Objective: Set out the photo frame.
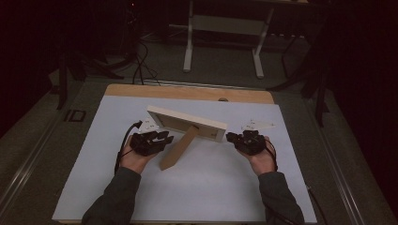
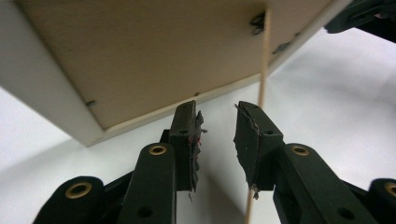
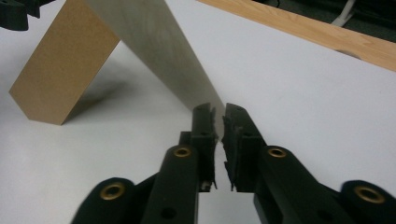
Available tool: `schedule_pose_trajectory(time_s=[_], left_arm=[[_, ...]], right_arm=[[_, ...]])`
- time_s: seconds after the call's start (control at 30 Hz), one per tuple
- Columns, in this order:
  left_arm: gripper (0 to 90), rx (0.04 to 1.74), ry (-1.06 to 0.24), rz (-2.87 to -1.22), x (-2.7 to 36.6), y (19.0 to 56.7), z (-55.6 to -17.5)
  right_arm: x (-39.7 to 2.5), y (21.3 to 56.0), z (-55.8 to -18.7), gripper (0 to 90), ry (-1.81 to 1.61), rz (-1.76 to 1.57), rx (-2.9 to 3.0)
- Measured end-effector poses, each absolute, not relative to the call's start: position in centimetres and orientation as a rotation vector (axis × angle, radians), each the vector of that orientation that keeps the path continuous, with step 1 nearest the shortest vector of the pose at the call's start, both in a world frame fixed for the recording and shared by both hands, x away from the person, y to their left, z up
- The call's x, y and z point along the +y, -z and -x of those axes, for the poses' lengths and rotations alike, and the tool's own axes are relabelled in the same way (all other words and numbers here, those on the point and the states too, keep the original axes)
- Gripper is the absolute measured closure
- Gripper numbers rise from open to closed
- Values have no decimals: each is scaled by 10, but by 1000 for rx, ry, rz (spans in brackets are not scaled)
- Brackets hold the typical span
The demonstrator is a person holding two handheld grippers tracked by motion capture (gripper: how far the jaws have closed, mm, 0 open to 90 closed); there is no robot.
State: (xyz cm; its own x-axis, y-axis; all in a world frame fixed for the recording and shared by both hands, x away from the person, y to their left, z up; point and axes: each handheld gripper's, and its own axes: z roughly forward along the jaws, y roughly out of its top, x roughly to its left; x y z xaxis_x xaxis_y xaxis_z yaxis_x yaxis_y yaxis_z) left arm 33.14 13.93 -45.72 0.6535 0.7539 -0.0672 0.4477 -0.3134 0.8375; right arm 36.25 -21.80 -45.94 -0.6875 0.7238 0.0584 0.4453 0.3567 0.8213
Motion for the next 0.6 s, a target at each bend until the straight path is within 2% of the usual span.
schedule_pose_trajectory(time_s=[0.13, 0.43, 0.6], left_arm=[[732, 990, -431, -1919, 141, 455, -335], [811, 988, -461, -1922, 138, 447, -336], [896, 994, -481, -1906, 136, 441, -339]], right_arm=[[-215, 455, -365, 895, -1267, -1054, 2267], [-210, 446, -368, 899, -1289, -1056, 2234], [-207, 440, -369, 899, -1297, -1047, 2223]])
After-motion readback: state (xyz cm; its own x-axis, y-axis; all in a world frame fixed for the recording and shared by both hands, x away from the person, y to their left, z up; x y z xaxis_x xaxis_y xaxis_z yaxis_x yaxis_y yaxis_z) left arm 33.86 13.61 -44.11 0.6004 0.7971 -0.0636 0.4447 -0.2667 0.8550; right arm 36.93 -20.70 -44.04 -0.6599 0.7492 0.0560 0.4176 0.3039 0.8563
